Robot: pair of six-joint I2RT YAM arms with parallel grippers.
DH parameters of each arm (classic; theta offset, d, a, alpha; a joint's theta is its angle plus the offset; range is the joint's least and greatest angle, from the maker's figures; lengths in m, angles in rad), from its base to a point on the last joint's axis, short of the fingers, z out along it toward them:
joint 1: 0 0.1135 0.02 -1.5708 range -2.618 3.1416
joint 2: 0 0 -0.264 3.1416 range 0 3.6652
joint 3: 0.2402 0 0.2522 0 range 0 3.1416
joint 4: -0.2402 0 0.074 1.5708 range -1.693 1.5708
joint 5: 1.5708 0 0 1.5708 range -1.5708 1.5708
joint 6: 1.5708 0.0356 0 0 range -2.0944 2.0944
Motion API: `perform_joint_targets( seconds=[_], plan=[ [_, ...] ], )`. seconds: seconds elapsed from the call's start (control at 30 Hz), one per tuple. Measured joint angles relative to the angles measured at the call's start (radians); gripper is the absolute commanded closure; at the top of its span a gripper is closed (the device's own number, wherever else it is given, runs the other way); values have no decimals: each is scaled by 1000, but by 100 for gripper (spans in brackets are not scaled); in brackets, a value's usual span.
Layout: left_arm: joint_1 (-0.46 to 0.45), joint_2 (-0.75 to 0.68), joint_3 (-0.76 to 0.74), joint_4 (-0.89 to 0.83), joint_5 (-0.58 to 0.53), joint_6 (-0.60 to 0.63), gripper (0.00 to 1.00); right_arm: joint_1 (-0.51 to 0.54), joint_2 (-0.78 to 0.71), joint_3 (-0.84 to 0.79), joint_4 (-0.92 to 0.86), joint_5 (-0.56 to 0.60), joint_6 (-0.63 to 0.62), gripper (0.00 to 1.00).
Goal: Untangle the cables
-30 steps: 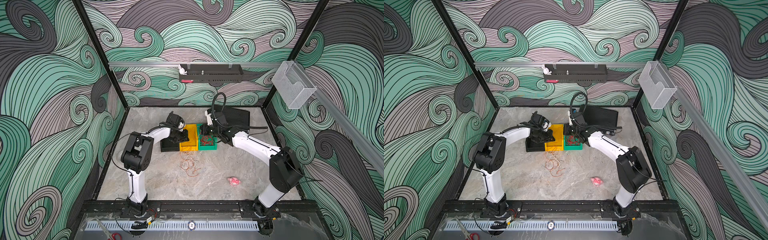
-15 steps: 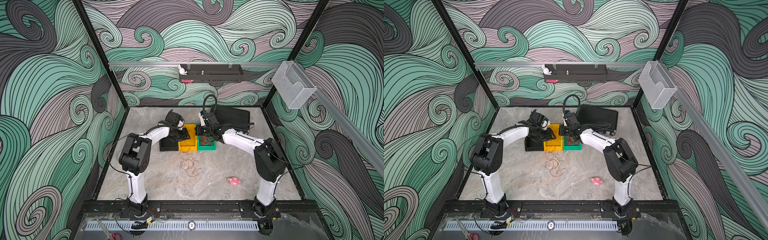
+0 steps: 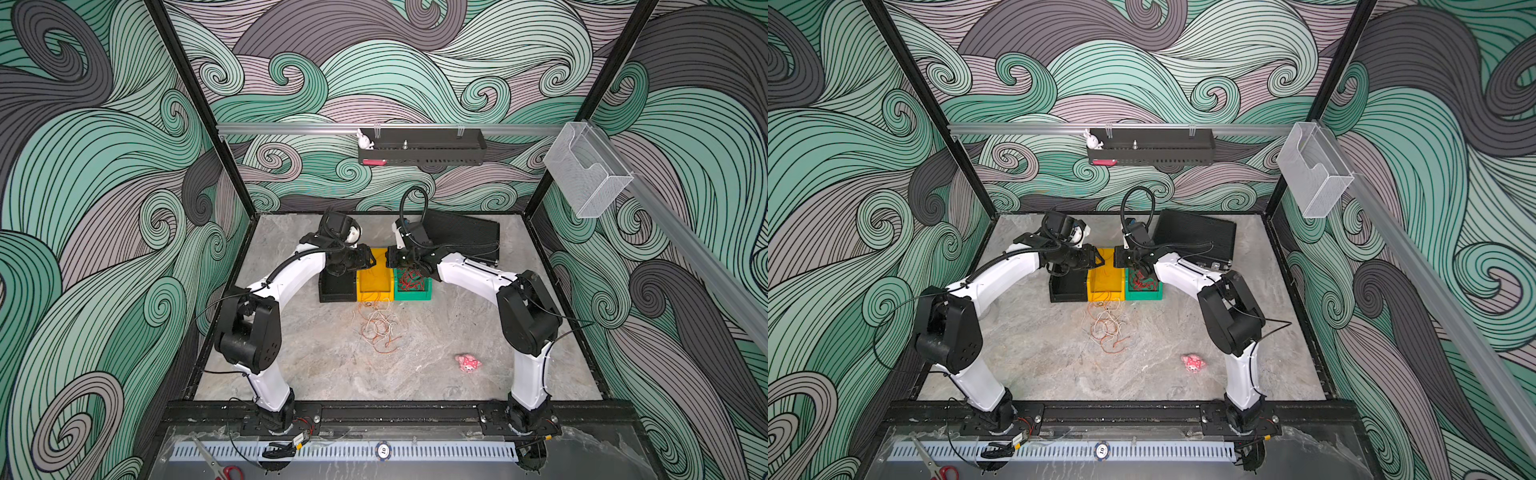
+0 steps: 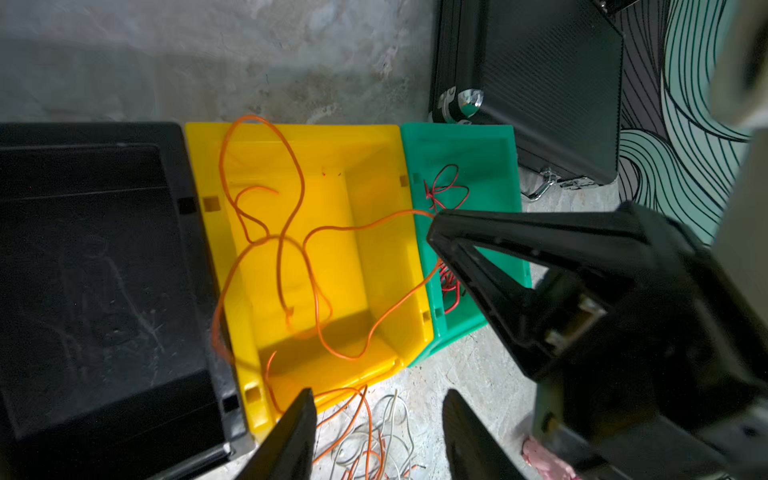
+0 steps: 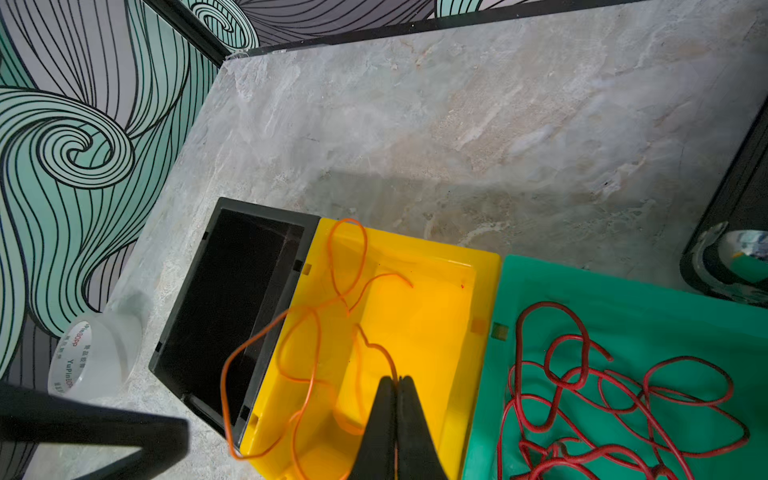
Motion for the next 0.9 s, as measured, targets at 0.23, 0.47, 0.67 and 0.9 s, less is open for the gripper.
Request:
perform_joint_targets(
  seconds=[0.23,0.47,0.67,0.9],
  plan=[
    [6,-6,0,-14,-11,8,47,1,1,0,-6,39,-17,98],
    [28,-6,0,-14,-24,6,50,-3,-24,-40,-11,92,-29,99],
    [56,-5,0,-13,-26,6,50,-38,-134,-148,-23,135,-29,99],
    [57,-5,0,-9,-18,5,51,-55,-180,-155,2,147,-29,99]
  ],
)
